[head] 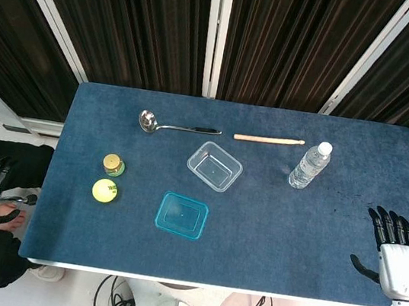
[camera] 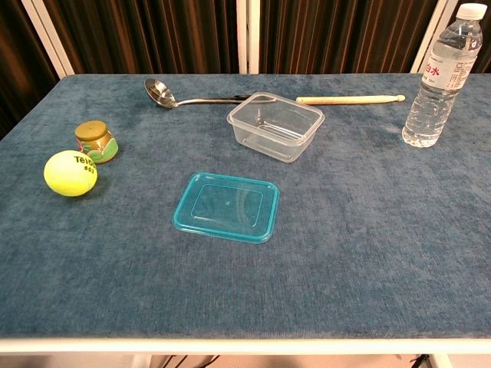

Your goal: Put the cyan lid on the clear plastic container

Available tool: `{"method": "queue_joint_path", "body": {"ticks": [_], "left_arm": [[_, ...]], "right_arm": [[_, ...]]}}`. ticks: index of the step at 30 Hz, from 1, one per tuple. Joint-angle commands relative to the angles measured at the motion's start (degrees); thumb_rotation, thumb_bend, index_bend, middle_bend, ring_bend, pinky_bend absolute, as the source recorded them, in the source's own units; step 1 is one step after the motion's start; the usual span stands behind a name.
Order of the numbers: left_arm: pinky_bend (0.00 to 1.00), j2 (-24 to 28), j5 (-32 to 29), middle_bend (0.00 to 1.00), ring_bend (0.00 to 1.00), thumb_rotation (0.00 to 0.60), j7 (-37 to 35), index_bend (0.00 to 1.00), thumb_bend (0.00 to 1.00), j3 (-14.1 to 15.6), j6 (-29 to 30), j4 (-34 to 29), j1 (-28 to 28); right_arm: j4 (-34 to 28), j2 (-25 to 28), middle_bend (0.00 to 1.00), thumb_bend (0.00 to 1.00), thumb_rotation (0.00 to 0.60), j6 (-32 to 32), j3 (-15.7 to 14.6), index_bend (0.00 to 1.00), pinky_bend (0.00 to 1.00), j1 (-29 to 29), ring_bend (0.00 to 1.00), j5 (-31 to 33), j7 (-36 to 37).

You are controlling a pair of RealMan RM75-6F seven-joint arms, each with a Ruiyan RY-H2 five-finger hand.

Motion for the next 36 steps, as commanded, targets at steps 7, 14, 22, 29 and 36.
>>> {"method": "queue_joint_path", "body": {"ticks": [7, 14, 22, 29, 36], "left_arm": [[0.0, -0.3, 0.0, 0.08, 0.0, 0.6, -0.3, 0.1, 0.0, 0.2, 0.7, 0.4, 0.5], [0.0, -0.2, 1.6, 0.08, 0.0, 0.6, -0.7, 0.09, 0.0, 0.8, 2.7, 0.2, 1.5], [0.0, -0.7, 2.7, 0.08, 0.0, 0.6, -1.3, 0.09, 0.0, 0.9, 3.4, 0.6, 1.6], [0.0, -0.8, 3.3, 0.08, 0.0, 0.6, -1.4, 0.1, 0.0, 1.4, 3.9, 0.9, 2.1], [0.0, -0.6, 3.3, 0.08, 0.0, 0.6, -1.3, 0.09, 0.0, 1.4, 4.0, 0.6, 2.3]], "right_arm": [[-0.6, 0.0, 0.06, 0.11, 0.6, -0.9, 0.0, 0.0, 0.08, 0.7, 0.0, 0.1, -0.2], [-1.6, 0.8, 0.09, 0.12, 0.6, -2.3, -0.8, 0.0, 0.08, 2.1, 0.0, -2.7, 3.1], [-7.1, 2.6, 0.18, 0.21, 0.6, -18.3, 1.3, 0.0, 0.08, 13.1, 0.0, -2.0, 7.4], [-9.5, -2.1, 0.15, 0.32, 0.6, -35.6, 8.6, 0.0, 0.08, 26.3, 0.0, 12.9, 3.5], [-4.2, -7.9, 0.13, 0.36, 0.6, -45.9, 13.9, 0.0, 0.08, 40.4, 0.03, 32.8, -2.7]]}}
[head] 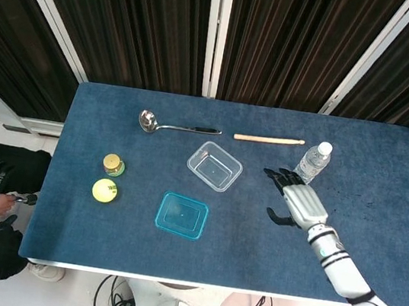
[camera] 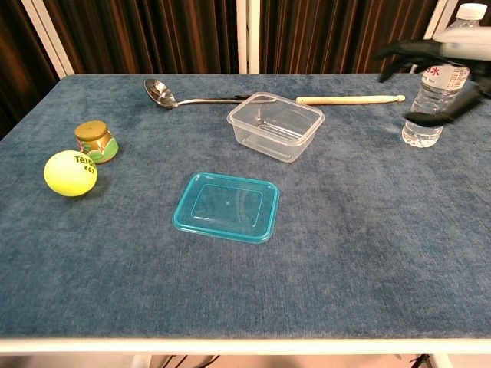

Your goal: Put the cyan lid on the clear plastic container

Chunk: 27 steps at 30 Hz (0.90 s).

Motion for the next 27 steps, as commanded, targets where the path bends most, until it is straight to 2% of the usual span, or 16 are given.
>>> {"method": "queue_joint_path", "body": {"ticks": [1, 5, 9, 13, 18, 27], "left_arm": [[0.0, -0.1, 0.0, 0.08, 0.0, 0.6, 0.2, 0.09, 0.0, 0.0, -0.2, -0.1, -0.1], [0.0, -0.3, -0.1, 0.08, 0.0, 0.6, 0.4, 0.09, 0.0, -0.1, -0.5, -0.1, -0.2], [0.0, -0.6, -0.4, 0.08, 0.0, 0.6, 0.3, 0.09, 0.0, -0.1, -0.7, 0.2, -0.1], [0.0, -0.9, -0.8, 0.08, 0.0, 0.6, -0.2, 0.1, 0.0, 0.0, -1.1, 0.7, -0.1], [0.0, -1.3, -1.4, 0.08, 0.0, 0.6, -1.0, 0.1, 0.0, -0.1, -1.8, 1.5, -0.2], [0.0, -1.8, -2.0, 0.08, 0.0, 0.6, -1.5, 0.09, 0.0, -0.3, -2.3, 2.5, -0.3]], "right_arm": [[4.3, -5.4, 0.13, 0.37, 0.6, -7.7, 4.3, 0.0, 0.08, 11.7, 0.03, 15.2, -6.3], [9.4, -8.9, 0.13, 0.38, 0.6, -10.4, 3.7, 0.0, 0.08, 20.3, 0.03, 28.7, -10.4], [16.0, -12.7, 0.12, 0.4, 0.6, -11.4, 0.8, 0.0, 0.08, 29.3, 0.03, 41.7, -14.9], [21.6, -15.7, 0.12, 0.41, 0.6, -12.8, -2.0, 0.0, 0.08, 35.3, 0.03, 51.5, -17.3], [27.8, -18.8, 0.12, 0.41, 0.6, -15.9, -5.7, 0.0, 0.08, 40.0, 0.03, 59.2, -18.9], [34.7, -21.8, 0.12, 0.42, 0.6, -19.9, -10.5, 0.0, 0.08, 43.7, 0.03, 65.7, -18.5]]}}
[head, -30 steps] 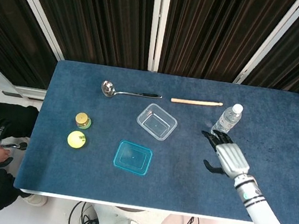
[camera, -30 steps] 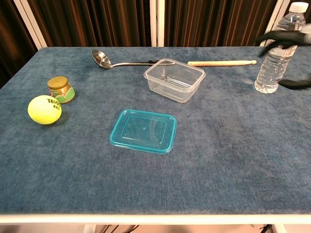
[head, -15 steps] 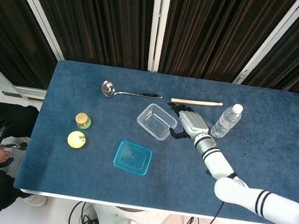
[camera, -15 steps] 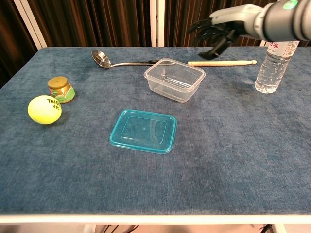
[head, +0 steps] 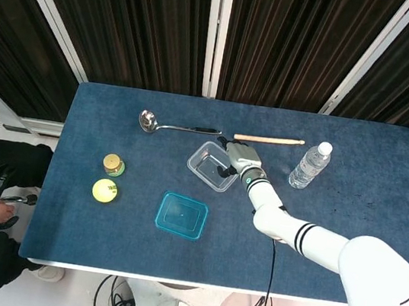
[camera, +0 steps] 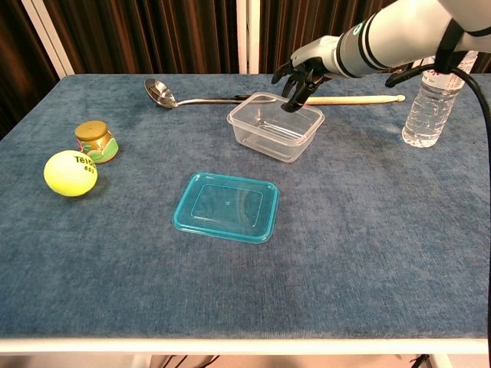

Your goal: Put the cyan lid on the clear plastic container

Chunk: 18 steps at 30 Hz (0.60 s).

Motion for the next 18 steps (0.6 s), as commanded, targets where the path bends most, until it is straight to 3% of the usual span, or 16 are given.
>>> {"method": "queue_joint_path", "body": {"ticks": [1, 10, 18], "left_arm": [[0.0, -0.1, -0.1, 0.08, 0.0, 0.6, -0.1, 0.09, 0.0, -0.1, 0.0, 0.1, 0.0], [0.0, -0.2, 0.1, 0.08, 0.0, 0.6, 0.5, 0.1, 0.0, -0.2, -0.2, 0.1, -0.3], [0.0, -0.1, 0.1, 0.08, 0.0, 0.6, 0.6, 0.09, 0.0, 0.1, 0.0, -0.1, 0.1]], "right_arm": [[1.6, -0.9, 0.12, 0.42, 0.6, -1.8, -1.1, 0.0, 0.08, 0.8, 0.03, 1.0, 0.6], [0.0, -0.4, 0.13, 0.43, 0.6, -4.6, 0.3, 0.0, 0.08, 0.3, 0.03, -6.6, 4.9], [-2.2, 0.2, 0.13, 0.43, 0.6, -4.0, -2.2, 0.0, 0.08, 1.6, 0.04, -8.7, 7.2]]}}
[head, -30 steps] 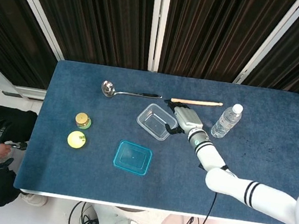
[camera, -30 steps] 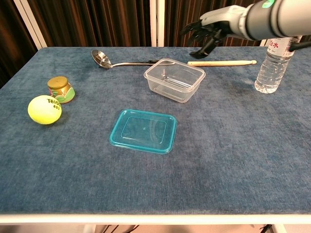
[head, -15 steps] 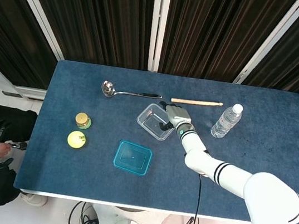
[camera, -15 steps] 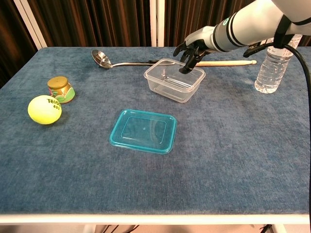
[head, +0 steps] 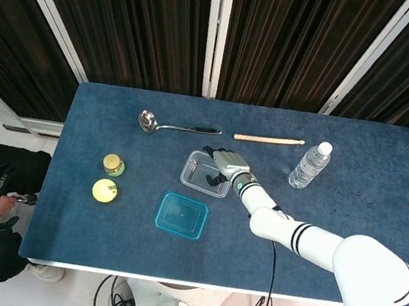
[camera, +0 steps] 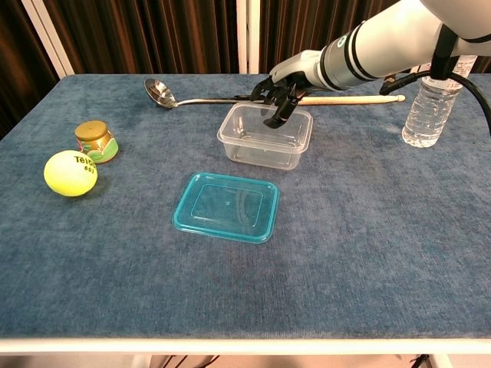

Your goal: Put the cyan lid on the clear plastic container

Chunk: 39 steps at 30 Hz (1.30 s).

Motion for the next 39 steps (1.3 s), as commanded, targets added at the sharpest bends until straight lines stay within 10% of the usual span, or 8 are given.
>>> {"method": "queue_joint_path", "body": {"ticks": [1, 11, 22, 31, 39], "left_arm": [[0.0, 0.1, 0.2, 0.08, 0.0, 0.6, -0.1, 0.09, 0.0, 0.0, 0.0, 0.1, -0.1], [0.0, 4.8, 8.1, 0.08, 0.0, 0.6, -0.7, 0.1, 0.0, 0.4, -5.4, -5.0, -6.5], [0.0, 4.2, 12.4, 0.08, 0.0, 0.6, 4.9, 0.12, 0.0, 0.1, -27.5, -16.9, -22.1], [0.0, -7.3, -3.8, 0.06, 0.0, 0.6, 10.9, 0.09, 0.0, -5.9, -46.4, -15.9, -35.5], [0.0, -14.7, -28.7, 0.0, 0.0, 0.6, 27.3, 0.02, 0.0, -6.2, -46.7, -12.6, -43.9]], "right_arm": [[-1.1, 0.5, 0.13, 0.43, 0.6, 1.1, -1.1, 0.0, 0.08, 0.4, 0.04, -0.3, 0.9], [-24.9, 9.9, 0.13, 0.21, 0.6, 25.0, 1.5, 0.0, 0.08, -9.5, 0.04, -26.3, 3.0], [-46.1, 24.3, 0.17, 0.13, 0.6, 60.8, -10.6, 0.0, 0.08, -34.3, 0.06, -59.7, 0.2], [-43.3, 28.8, 0.17, 0.13, 0.6, 72.4, -14.6, 0.0, 0.08, -49.0, 0.06, -70.5, 6.1], [-41.0, 30.4, 0.16, 0.13, 0.6, 74.6, -12.7, 0.0, 0.08, -54.9, 0.06, -74.7, 10.0]]}}
